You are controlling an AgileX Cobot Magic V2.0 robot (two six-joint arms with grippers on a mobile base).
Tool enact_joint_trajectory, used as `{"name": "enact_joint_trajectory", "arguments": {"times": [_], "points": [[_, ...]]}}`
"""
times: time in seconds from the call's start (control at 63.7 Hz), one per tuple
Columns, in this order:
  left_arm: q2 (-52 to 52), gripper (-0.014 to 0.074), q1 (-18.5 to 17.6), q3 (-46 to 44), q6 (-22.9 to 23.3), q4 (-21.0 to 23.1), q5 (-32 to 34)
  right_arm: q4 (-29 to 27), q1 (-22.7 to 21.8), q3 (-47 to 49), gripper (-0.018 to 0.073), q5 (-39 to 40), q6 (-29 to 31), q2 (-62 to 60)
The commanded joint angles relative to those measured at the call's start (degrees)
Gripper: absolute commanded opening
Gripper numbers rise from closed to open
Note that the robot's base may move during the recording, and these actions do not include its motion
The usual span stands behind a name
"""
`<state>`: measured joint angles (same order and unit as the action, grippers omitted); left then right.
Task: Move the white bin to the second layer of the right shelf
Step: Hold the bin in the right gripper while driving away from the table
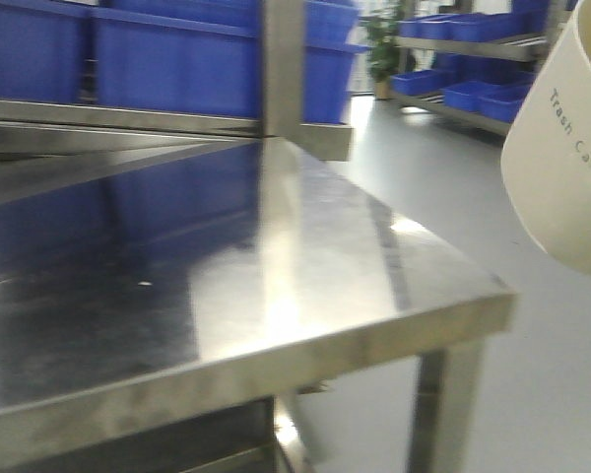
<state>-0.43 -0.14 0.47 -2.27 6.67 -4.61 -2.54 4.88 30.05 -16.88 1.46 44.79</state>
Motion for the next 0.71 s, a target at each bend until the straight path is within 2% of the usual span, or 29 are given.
{"name": "enact_joint_trajectory", "arguments": {"times": [0.0, 0.691], "points": [[-0.89, 0.0085, -0.45, 1.61, 0.30, 0.04, 4.61, 0.17, -0.10, 2.37, 0.0055, 5.70, -0.33, -0.68], [-0.89, 0.0085, -0.45, 1.61, 0.30, 0.04, 4.61, 0.17, -0.10, 2.37, 0.0055, 5.70, -0.33, -0.68]]}}
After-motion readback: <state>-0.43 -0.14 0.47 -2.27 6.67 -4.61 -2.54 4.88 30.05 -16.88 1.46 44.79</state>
